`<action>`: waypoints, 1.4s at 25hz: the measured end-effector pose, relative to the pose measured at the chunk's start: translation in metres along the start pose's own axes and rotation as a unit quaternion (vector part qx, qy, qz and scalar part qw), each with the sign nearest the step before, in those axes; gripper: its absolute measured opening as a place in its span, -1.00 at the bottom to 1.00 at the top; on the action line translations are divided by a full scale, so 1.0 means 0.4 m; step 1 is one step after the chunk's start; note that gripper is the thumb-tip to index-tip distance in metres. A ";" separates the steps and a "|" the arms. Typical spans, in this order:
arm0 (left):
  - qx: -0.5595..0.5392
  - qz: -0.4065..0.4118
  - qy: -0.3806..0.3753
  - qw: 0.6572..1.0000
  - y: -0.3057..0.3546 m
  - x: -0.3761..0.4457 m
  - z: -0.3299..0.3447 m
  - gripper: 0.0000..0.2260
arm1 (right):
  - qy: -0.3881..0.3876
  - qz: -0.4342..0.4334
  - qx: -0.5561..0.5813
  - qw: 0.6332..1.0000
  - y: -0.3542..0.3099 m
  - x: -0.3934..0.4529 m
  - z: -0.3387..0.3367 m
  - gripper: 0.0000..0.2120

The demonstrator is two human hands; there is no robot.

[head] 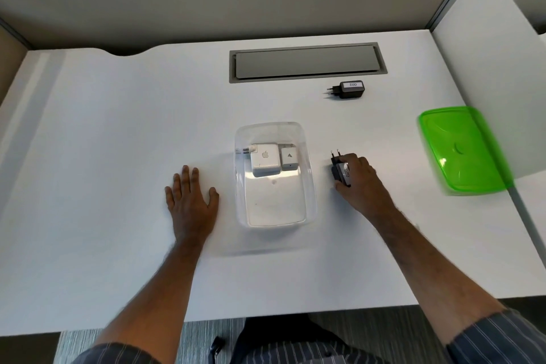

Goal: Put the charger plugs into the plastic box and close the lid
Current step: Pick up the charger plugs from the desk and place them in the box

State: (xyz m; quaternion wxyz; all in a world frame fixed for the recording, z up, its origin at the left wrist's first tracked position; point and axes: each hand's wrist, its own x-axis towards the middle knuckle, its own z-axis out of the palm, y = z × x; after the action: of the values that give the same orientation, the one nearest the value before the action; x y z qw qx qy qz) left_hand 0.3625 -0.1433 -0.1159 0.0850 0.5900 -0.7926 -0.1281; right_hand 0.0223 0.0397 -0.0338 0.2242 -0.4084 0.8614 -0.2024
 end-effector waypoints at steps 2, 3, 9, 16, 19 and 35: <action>0.000 0.001 0.001 1.000 0.000 0.000 0.001 -0.36 | 0.031 -0.010 0.032 0.999 -0.017 -0.007 -0.016 -0.53; 0.001 0.001 0.002 1.000 -0.001 -0.001 0.001 -0.36 | 0.047 -0.020 0.049 0.997 -0.031 -0.012 -0.025 -0.52; 0.001 0.003 0.006 1.000 0.000 -0.001 0.001 -0.36 | 0.057 -0.098 0.109 0.987 -0.163 -0.047 -0.048 -0.51; -0.001 0.004 0.007 1.000 0.002 -0.003 -0.003 -0.37 | -0.036 -0.136 0.105 0.985 -0.289 -0.071 0.047 -0.50; -0.002 0.005 0.011 1.000 0.000 -0.001 -0.001 -0.37 | -0.085 -0.133 0.086 0.984 -0.313 -0.064 0.095 -0.50; -0.006 0.004 0.009 1.000 -0.004 0.004 0.005 -0.37 | -0.197 -0.095 -0.010 0.976 -0.341 -0.025 0.232 -0.32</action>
State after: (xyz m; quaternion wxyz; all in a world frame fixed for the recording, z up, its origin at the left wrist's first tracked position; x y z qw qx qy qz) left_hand 0.3628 -0.1451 -0.1184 0.0963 0.5871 -0.7936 -0.1274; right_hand 0.1625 -0.0473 -0.0349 0.3655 -0.5223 0.7595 -0.1293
